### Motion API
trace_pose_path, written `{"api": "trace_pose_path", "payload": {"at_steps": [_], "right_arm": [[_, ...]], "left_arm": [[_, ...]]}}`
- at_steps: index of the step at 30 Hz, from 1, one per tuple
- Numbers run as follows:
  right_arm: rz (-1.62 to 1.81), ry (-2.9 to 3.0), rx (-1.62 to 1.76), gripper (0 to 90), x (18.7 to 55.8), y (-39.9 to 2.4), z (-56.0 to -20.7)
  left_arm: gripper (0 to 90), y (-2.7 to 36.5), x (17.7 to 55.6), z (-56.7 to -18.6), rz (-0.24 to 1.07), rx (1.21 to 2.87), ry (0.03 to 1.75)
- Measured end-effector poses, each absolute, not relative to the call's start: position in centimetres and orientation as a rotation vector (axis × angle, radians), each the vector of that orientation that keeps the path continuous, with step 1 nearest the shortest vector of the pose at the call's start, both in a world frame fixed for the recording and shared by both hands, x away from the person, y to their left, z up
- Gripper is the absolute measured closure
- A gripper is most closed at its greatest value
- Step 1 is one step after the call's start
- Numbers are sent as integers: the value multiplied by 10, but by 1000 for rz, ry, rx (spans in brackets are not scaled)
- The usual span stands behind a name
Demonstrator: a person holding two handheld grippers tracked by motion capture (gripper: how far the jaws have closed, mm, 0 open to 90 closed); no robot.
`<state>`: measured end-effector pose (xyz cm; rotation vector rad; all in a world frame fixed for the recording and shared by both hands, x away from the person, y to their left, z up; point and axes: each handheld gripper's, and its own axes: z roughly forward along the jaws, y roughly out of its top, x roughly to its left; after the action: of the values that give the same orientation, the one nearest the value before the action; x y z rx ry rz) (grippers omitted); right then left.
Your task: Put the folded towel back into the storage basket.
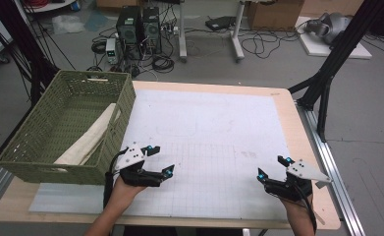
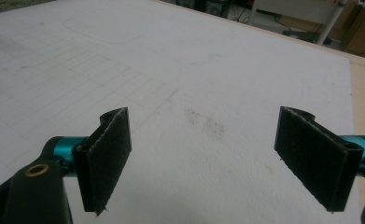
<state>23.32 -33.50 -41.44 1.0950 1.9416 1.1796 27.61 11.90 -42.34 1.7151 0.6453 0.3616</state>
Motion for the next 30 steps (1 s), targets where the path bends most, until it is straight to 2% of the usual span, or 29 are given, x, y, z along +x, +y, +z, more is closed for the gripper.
{"api": "trace_pose_path", "payload": {"at_steps": [8, 30], "right_arm": [[1169, 1930, 1117, 174, 231, -345, -419], [1153, 1946, 1103, 174, 236, -336, -418]], "left_arm": [[173, 115, 276, -430, 370, 1724, 644], [175, 125, 271, -431, 403, 1716, 701]]}}
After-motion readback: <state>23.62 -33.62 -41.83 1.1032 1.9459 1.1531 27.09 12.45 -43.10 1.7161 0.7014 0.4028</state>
